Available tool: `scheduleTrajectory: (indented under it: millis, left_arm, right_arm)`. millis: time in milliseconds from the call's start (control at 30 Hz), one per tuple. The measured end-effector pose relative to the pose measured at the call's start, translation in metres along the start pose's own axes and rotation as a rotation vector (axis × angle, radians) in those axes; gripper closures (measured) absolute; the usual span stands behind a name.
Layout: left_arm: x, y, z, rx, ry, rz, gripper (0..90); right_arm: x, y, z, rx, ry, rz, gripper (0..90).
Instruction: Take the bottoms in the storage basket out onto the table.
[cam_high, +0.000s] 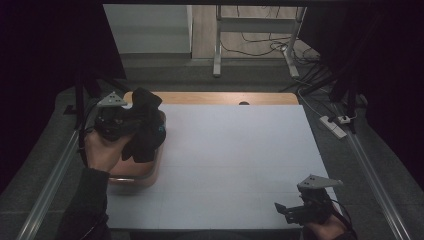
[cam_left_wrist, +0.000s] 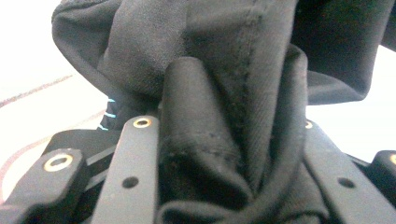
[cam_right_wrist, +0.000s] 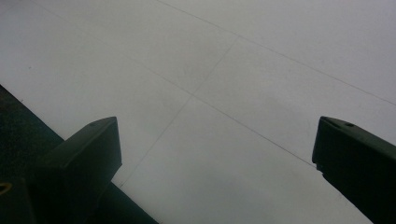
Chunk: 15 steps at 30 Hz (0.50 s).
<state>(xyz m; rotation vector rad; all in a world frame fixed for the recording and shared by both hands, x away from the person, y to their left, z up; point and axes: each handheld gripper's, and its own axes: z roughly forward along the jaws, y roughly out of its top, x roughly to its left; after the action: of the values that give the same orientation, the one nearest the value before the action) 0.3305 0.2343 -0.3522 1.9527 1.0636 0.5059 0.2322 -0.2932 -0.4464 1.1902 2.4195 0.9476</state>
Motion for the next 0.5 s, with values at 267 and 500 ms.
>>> scheduleTrajectory:
  millis: [267,500]
  left_arm:
    - [-0.012,0.006,0.004,-0.012,-0.019,0.023,64.0]
    - [-0.023,0.012,0.007,-0.028,-0.055,0.039,64.0]
  right_arm:
    - [0.000,0.000,0.000,-0.003,0.002,0.004,1.1]
    - [-0.001,0.000,0.000,-0.006,0.007,0.009,1.1]
